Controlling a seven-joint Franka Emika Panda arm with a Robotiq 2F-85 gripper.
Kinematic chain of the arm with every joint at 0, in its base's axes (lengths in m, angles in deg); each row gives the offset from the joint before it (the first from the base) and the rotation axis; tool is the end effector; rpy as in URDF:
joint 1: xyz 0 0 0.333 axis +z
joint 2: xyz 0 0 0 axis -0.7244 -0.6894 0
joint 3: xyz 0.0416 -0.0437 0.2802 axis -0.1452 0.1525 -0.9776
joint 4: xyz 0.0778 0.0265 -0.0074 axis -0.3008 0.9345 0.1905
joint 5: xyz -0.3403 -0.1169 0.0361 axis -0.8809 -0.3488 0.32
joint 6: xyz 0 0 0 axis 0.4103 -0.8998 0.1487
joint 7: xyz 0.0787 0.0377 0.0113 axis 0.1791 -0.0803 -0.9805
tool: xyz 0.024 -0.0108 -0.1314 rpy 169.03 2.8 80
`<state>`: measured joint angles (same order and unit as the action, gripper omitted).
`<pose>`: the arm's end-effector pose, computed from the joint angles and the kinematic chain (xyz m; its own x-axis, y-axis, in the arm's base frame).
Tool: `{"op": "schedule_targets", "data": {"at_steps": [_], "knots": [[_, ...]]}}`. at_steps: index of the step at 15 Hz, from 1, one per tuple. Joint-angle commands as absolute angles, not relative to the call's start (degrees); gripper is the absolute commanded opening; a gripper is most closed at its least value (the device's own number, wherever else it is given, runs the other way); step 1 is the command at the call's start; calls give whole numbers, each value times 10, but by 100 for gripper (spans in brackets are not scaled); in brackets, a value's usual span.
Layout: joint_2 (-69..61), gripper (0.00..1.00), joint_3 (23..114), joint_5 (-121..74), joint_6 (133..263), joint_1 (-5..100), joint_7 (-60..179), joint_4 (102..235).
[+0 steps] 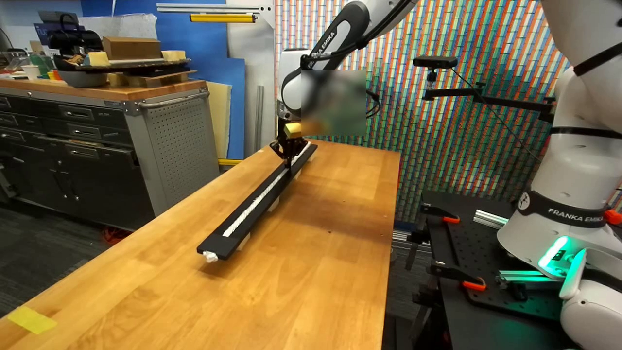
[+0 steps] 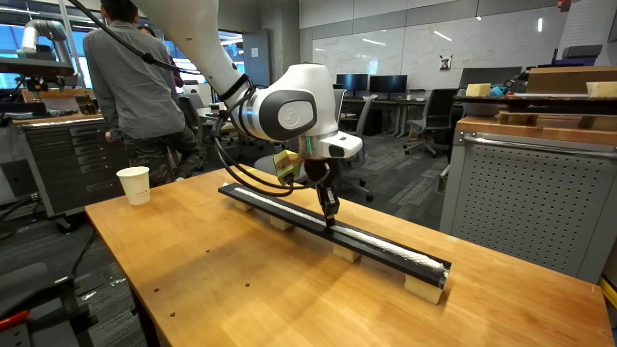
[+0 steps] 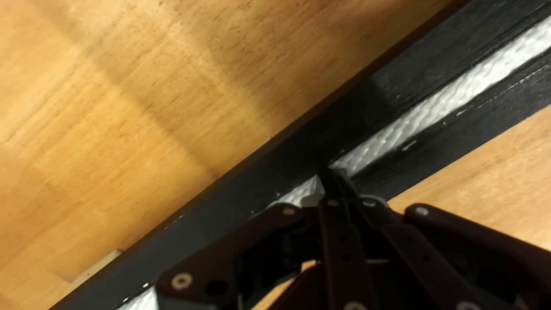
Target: Straighten the white string on the black object
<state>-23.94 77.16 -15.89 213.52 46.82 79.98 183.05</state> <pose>0.6066 -0.1251 0.1708 0.7798 -0.6060 0.1570 -0.6150 -0.7885 0.0110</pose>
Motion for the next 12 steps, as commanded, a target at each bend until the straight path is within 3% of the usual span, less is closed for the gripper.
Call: {"op": "schedule_targets", "data": {"at_steps": [1,12], "knots": [[-255,0,779,-164,2128,462,808,1814],[-236,0,785,-156,2162,449,809,1829]]}}
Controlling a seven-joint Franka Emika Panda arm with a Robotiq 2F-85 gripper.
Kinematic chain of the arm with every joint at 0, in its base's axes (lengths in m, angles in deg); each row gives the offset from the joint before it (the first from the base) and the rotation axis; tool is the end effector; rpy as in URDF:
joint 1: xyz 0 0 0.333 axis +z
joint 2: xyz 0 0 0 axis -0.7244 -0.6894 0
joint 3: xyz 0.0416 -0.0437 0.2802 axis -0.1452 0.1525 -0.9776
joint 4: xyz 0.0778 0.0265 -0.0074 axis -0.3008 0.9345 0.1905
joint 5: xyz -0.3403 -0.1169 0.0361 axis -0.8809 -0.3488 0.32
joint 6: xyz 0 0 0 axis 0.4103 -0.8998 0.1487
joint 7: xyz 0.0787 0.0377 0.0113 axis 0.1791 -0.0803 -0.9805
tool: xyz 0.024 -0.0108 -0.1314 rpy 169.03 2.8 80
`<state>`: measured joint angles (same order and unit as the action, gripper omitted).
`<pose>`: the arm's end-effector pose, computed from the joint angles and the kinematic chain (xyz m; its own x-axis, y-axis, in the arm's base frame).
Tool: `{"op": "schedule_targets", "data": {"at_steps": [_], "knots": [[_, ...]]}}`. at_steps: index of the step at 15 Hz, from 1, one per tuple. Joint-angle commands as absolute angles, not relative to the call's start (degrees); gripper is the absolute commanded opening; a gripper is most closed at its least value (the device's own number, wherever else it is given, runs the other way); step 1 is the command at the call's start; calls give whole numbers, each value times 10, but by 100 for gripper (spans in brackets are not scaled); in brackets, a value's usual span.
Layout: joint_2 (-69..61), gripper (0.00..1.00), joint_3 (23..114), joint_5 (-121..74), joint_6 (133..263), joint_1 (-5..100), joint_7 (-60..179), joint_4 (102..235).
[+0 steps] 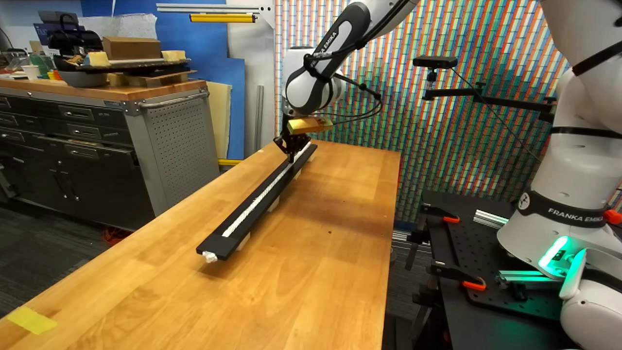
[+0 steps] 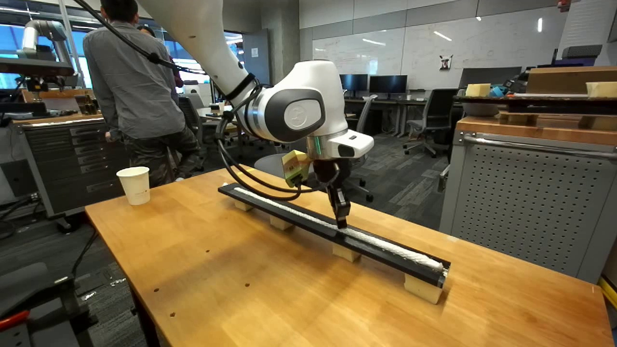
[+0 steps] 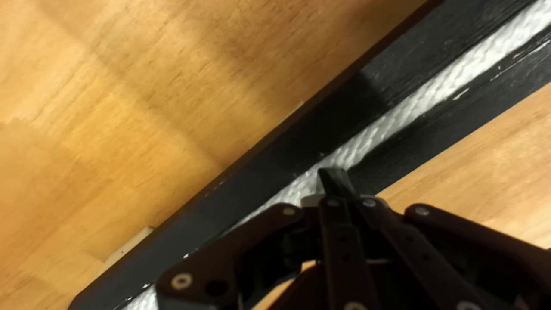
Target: Straighten the white string on the black object
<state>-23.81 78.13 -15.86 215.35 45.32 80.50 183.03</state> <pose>0.6053 -0.1516 0.1771 0.7447 -0.6387 0.1937 -0.6513 -0.7588 0.0019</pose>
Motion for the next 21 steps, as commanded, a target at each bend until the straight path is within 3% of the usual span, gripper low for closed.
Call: {"op": "schedule_targets", "data": {"at_steps": [1,21], "knots": [[-238,0,786,-157,2162,449,811,1827],[-245,0,794,-148,2160,436,826,1816]]}}
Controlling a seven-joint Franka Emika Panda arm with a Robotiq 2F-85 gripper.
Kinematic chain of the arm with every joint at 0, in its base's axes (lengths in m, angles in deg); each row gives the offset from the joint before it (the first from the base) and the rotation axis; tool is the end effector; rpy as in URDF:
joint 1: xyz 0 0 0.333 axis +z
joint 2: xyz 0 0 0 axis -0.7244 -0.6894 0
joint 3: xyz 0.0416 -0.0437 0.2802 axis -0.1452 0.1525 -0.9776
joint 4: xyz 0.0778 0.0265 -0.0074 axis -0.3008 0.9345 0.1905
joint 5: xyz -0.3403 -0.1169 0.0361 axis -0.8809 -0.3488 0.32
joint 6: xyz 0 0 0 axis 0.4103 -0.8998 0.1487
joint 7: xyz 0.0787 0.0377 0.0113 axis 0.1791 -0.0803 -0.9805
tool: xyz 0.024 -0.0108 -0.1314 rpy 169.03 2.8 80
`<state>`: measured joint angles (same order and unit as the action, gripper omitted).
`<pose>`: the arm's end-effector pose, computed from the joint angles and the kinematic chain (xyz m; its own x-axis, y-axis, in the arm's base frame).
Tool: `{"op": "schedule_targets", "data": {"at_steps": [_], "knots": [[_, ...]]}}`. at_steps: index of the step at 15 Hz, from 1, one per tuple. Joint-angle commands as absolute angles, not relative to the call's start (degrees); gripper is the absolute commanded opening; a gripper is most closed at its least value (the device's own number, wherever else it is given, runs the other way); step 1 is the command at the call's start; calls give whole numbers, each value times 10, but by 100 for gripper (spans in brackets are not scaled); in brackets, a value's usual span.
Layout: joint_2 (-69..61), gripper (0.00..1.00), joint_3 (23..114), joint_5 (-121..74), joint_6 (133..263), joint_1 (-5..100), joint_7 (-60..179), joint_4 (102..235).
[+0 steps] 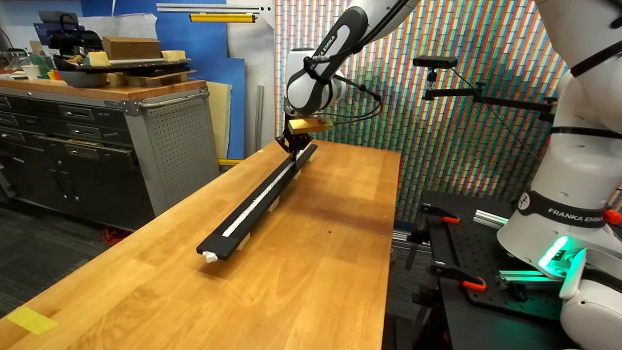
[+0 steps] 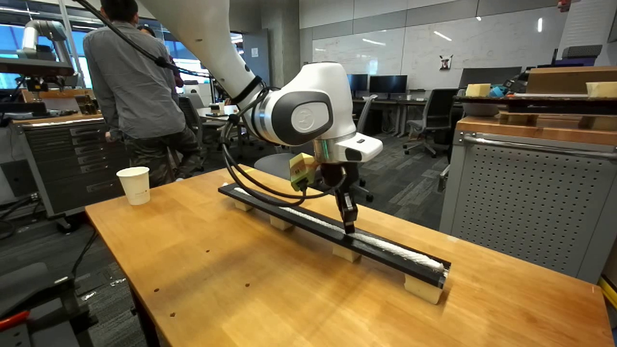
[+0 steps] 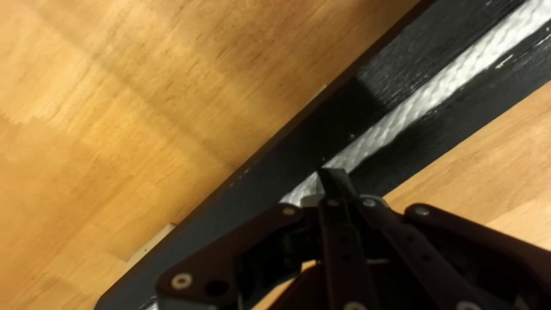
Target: Straighten the white string on the black object
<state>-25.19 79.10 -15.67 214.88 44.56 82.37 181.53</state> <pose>0.6052 -0.1697 0.1731 0.7065 -0.6799 0.1966 -0.6945 -0.7195 0.0077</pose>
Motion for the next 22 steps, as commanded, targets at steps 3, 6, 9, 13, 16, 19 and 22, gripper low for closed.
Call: {"op": "schedule_targets", "data": {"at_steps": [3,6,9,13,16,19,22], "knots": [[-245,0,795,-145,2164,428,826,1813],[-252,0,795,-144,2159,422,828,1802],[-263,0,796,-146,2154,421,833,1789],[-278,0,801,-148,2145,423,843,1770],[-291,0,809,-152,2142,424,852,1760],[-296,0,813,-151,2140,424,857,1757],[-289,0,811,-150,2142,423,858,1766]]}}
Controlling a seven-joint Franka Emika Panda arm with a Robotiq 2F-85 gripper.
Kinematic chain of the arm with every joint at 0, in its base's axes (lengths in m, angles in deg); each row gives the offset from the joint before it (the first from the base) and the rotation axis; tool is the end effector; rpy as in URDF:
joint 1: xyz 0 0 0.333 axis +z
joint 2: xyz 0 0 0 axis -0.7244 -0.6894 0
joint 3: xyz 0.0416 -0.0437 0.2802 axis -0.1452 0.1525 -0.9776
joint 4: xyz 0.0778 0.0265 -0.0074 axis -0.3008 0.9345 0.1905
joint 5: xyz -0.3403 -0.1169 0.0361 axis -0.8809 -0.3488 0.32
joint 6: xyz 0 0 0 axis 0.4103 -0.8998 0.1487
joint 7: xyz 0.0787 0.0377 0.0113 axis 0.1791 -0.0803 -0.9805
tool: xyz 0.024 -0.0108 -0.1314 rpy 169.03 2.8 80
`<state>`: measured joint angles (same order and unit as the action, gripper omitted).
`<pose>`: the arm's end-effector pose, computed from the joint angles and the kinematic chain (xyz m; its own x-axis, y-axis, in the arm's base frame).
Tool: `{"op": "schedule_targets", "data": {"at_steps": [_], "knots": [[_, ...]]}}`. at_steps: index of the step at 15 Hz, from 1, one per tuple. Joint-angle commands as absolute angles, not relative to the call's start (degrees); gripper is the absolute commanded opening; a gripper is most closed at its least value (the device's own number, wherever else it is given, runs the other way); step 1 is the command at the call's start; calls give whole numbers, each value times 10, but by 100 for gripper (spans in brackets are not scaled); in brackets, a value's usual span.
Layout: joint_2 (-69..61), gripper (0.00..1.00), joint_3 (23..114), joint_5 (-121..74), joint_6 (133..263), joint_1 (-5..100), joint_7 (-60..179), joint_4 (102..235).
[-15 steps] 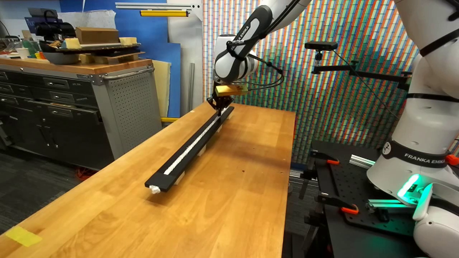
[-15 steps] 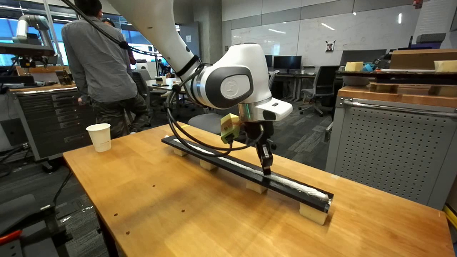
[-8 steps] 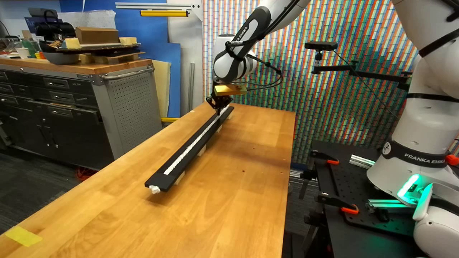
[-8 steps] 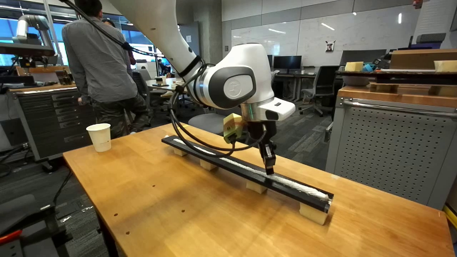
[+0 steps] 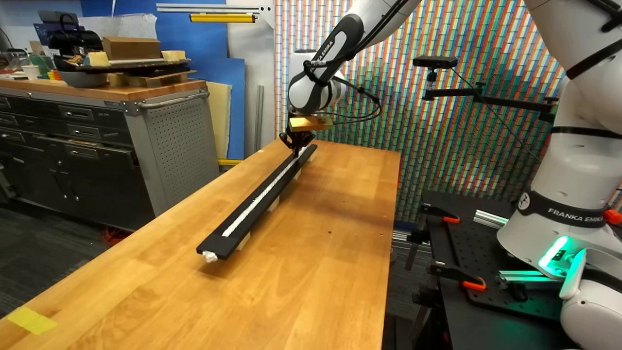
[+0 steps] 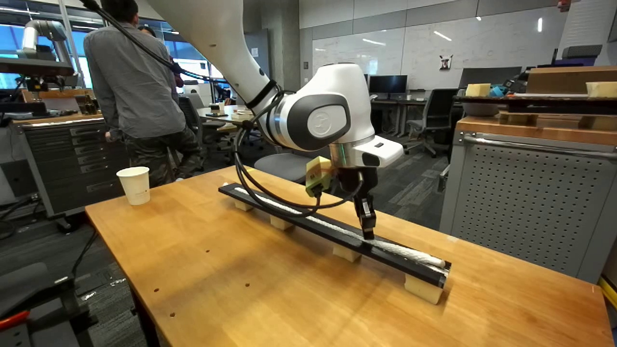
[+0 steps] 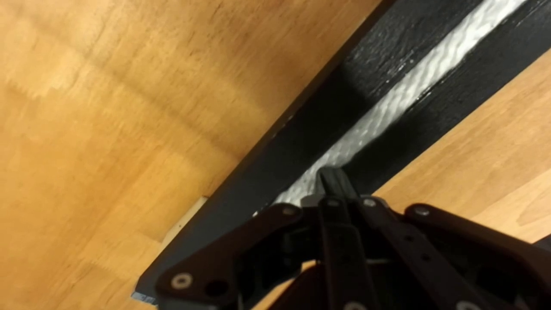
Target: Straighten the white string on the black object
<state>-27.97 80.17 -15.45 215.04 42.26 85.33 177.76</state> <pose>0.6100 -0.2062 0.1709 0.6319 -0.7414 0.2258 -0.7612 -0.6485 0.0007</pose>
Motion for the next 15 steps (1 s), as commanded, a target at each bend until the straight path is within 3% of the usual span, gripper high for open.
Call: {"op": "schedule_targets", "data": {"at_steps": [1,15], "knots": [[-286,0,810,-149,2146,423,858,1770],[-272,0,829,-148,2175,425,881,1782]]}}
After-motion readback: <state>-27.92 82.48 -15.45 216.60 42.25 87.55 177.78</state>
